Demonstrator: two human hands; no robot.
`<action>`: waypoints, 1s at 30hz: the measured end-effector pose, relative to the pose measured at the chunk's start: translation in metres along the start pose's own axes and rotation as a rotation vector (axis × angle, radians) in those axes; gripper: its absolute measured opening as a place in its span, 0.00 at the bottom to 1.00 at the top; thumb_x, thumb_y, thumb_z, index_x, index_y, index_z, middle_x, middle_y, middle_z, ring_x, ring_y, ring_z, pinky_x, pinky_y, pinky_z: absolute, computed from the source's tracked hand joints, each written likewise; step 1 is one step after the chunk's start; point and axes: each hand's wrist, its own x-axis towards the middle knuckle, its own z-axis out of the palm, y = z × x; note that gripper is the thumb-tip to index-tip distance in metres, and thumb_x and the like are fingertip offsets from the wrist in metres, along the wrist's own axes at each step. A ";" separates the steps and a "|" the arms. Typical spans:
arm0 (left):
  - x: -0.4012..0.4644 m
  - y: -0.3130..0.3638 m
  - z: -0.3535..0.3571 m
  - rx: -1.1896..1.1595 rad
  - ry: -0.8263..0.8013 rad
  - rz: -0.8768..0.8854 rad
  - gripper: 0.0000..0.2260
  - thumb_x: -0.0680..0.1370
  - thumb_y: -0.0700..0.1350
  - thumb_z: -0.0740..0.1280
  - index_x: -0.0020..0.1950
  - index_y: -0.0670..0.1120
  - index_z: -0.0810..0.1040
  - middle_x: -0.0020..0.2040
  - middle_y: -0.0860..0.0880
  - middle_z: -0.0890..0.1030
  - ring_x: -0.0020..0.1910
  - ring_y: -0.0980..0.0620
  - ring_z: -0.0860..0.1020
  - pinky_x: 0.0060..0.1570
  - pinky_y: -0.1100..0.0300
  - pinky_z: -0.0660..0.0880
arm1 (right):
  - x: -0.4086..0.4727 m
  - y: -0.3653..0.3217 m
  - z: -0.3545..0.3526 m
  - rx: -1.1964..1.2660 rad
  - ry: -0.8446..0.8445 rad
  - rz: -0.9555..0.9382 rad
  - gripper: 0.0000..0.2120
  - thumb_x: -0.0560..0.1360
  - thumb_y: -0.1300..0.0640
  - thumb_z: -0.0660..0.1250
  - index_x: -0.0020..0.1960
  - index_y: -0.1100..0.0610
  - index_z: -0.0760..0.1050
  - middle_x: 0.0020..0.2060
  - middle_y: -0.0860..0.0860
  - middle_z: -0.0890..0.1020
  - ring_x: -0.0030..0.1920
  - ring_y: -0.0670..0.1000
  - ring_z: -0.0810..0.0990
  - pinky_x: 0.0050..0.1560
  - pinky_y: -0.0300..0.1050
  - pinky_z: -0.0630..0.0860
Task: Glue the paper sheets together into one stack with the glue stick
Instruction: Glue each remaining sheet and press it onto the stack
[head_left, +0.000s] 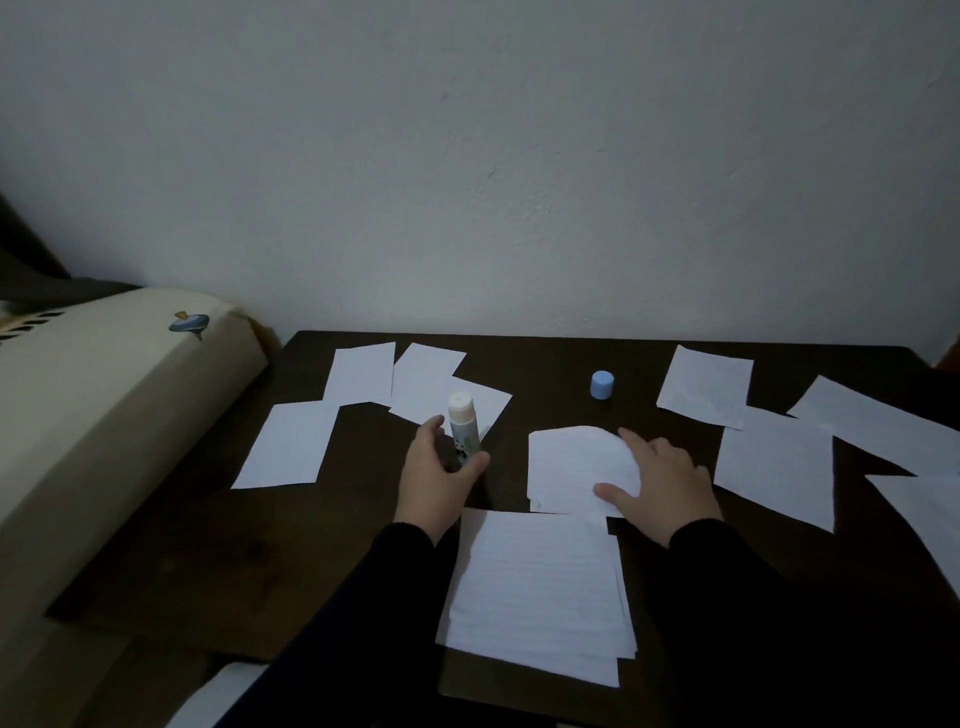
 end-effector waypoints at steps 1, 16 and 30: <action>0.002 0.000 0.002 -0.038 -0.004 0.003 0.30 0.74 0.47 0.73 0.73 0.50 0.65 0.67 0.51 0.73 0.62 0.51 0.73 0.61 0.55 0.72 | -0.002 -0.002 -0.001 0.031 0.028 -0.006 0.35 0.76 0.40 0.64 0.77 0.45 0.51 0.68 0.50 0.68 0.68 0.52 0.67 0.68 0.53 0.64; -0.005 0.030 -0.013 -0.243 0.031 0.035 0.20 0.79 0.52 0.65 0.69 0.51 0.67 0.59 0.52 0.72 0.55 0.53 0.73 0.52 0.58 0.74 | -0.036 -0.015 -0.029 0.847 0.220 -0.161 0.17 0.78 0.55 0.66 0.66 0.47 0.70 0.54 0.43 0.73 0.54 0.44 0.72 0.51 0.38 0.72; -0.035 0.011 -0.043 -0.233 0.014 -0.004 0.20 0.78 0.52 0.66 0.68 0.51 0.68 0.60 0.51 0.74 0.55 0.54 0.74 0.45 0.63 0.74 | -0.076 -0.024 -0.006 0.587 -0.123 -0.069 0.27 0.76 0.57 0.68 0.72 0.46 0.65 0.66 0.48 0.68 0.64 0.48 0.70 0.64 0.42 0.66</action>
